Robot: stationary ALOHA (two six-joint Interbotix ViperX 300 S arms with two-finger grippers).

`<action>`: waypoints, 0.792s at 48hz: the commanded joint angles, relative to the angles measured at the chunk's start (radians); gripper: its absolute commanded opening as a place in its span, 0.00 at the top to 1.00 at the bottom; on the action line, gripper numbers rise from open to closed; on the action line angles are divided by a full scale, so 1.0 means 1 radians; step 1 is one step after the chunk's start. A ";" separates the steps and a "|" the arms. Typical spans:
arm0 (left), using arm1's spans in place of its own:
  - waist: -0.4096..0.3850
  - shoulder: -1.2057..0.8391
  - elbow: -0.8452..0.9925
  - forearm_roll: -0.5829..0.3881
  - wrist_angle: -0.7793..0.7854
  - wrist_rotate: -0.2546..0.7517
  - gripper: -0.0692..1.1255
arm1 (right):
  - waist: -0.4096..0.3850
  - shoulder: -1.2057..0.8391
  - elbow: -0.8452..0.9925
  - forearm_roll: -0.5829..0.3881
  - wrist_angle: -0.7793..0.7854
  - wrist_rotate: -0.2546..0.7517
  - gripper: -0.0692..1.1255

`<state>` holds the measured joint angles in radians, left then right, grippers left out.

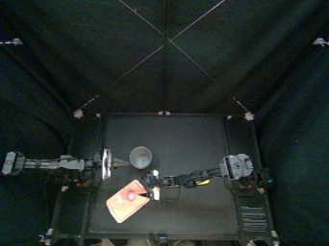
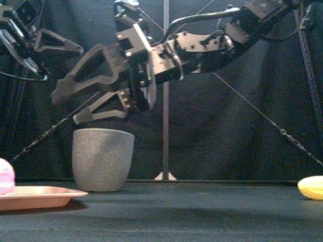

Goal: Pick the pink ball then place it on the pink plate
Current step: Drop pink ball on the pink plate and return to neutral

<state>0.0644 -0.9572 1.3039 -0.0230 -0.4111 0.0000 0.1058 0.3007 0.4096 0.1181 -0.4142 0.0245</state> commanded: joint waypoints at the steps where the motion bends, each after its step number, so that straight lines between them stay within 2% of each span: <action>1: 0.003 0.006 -0.012 -0.003 -0.003 0.002 0.88 | -0.009 -0.112 0.091 0.025 -0.077 -0.005 0.07; 19: 0.003 0.006 0.002 -0.003 -0.005 -0.003 0.88 | -0.115 -0.313 0.371 0.101 -0.146 -0.005 0.07; 29: 0.002 0.006 0.011 -0.014 -0.003 -0.003 0.88 | -0.219 -0.437 0.477 0.097 -0.160 -0.005 0.07; 38: -0.005 0.006 0.015 -0.015 -0.003 -0.003 0.88 | -0.259 -0.555 0.549 0.091 -0.160 -0.012 0.07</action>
<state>0.0644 -0.9557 1.3284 -0.0353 -0.4096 -0.0031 -0.1427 -0.1841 0.9480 0.2132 -0.5645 0.0169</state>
